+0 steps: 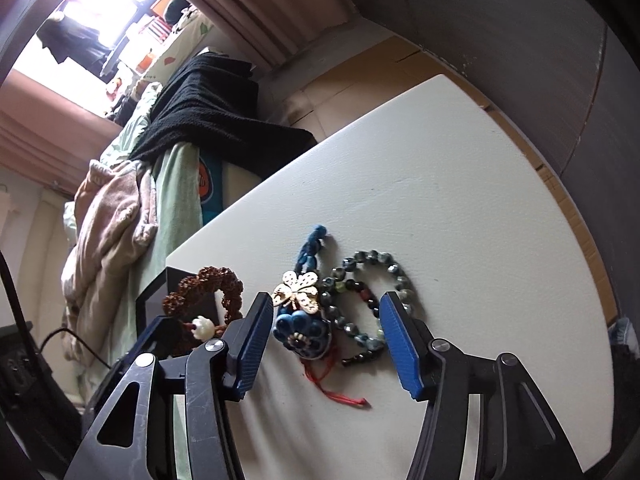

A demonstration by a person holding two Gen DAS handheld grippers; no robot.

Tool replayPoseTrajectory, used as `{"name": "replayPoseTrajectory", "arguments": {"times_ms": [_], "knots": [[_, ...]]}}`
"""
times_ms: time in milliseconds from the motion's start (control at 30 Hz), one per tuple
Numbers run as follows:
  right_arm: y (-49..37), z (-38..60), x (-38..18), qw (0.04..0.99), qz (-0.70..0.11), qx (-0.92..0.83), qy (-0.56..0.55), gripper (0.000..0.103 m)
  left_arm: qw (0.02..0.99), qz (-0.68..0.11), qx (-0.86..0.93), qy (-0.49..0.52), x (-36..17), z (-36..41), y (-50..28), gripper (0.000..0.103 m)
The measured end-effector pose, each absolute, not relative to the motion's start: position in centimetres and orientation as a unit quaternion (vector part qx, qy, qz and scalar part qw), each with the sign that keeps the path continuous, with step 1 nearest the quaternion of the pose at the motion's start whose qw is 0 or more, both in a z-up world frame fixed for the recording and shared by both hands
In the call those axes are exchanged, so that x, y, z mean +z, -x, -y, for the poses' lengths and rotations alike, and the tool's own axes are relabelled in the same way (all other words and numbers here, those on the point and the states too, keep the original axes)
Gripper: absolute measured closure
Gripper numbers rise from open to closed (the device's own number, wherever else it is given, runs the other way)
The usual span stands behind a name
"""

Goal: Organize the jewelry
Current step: 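Grasp the brown rudraksha bead bracelet with the left gripper and lift, then drop the brown bracelet into the box with the left gripper while the right gripper grasps the gold butterfly charm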

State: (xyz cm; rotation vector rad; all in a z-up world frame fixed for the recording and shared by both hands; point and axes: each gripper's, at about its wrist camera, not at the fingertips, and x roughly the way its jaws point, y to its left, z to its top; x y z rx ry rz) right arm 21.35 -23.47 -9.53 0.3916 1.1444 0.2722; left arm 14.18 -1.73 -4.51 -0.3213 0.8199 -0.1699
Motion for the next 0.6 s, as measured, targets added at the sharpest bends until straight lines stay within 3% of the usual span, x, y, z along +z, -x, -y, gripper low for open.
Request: {"name": "replayPoseTrajectory", "arguments": {"times_ms": [533, 567, 600], "knots": [[-22.4, 17.6, -11.2, 0.840, -0.537, 0.068, -0.029, 0.046, 0.896, -0.347, -0.086, 0.264, -1.8, -4.5, -12.5, 0.084], [-22.3, 17.8, -11.3, 0.840, -0.539, 0.062, -0.029, 0.048, 0.895, -0.347, -0.087, 0.265, -1.8, -4.5, -12.5, 0.084], [-22.1, 18.0, -11.3, 0.840, -0.538, 0.060, -0.034, 0.061, 0.895, -0.347, -0.088, 0.265, -1.9, -4.4, -12.4, 0.084]]}}
